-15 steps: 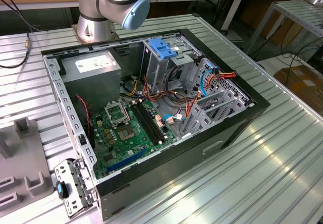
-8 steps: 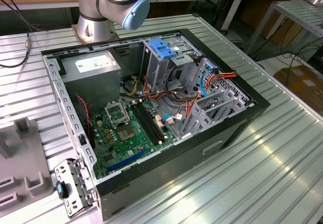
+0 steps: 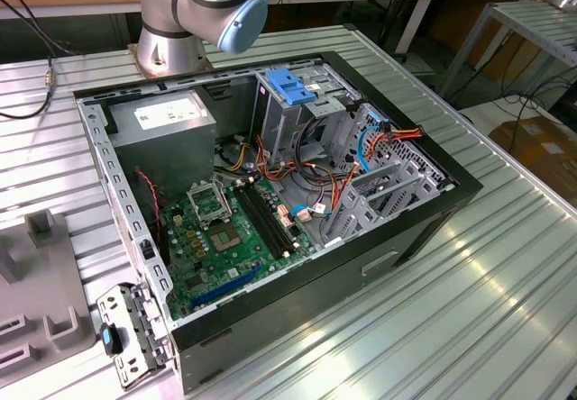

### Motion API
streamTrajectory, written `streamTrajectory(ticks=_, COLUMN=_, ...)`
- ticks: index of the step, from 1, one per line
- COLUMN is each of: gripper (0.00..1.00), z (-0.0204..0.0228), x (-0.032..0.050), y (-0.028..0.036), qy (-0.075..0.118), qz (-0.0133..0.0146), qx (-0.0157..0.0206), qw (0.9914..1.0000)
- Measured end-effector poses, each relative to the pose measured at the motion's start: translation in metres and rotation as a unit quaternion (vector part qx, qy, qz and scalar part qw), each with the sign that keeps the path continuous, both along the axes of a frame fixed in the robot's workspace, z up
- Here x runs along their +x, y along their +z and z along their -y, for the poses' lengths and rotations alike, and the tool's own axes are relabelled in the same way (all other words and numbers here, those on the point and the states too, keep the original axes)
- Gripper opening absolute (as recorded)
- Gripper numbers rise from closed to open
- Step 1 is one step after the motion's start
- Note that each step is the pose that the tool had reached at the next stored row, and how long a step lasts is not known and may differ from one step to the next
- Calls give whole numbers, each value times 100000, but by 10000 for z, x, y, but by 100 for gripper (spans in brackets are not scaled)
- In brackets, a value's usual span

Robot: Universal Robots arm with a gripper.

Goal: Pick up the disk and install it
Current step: 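Pick up the disk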

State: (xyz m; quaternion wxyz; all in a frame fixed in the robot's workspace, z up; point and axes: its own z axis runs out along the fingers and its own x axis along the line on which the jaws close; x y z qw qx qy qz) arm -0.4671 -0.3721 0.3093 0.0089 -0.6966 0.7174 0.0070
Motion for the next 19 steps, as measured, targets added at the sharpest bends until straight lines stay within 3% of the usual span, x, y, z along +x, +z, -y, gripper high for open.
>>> streamTrajectory(ticks=13, gripper=37, z=0, x=0, y=222, qy=-1, qz=-8, qx=-4, qw=100000)
streamTrajectory(ticks=19, gripper=37, z=0, x=0, y=289, qy=0, qz=-2, qx=0, qw=100000)
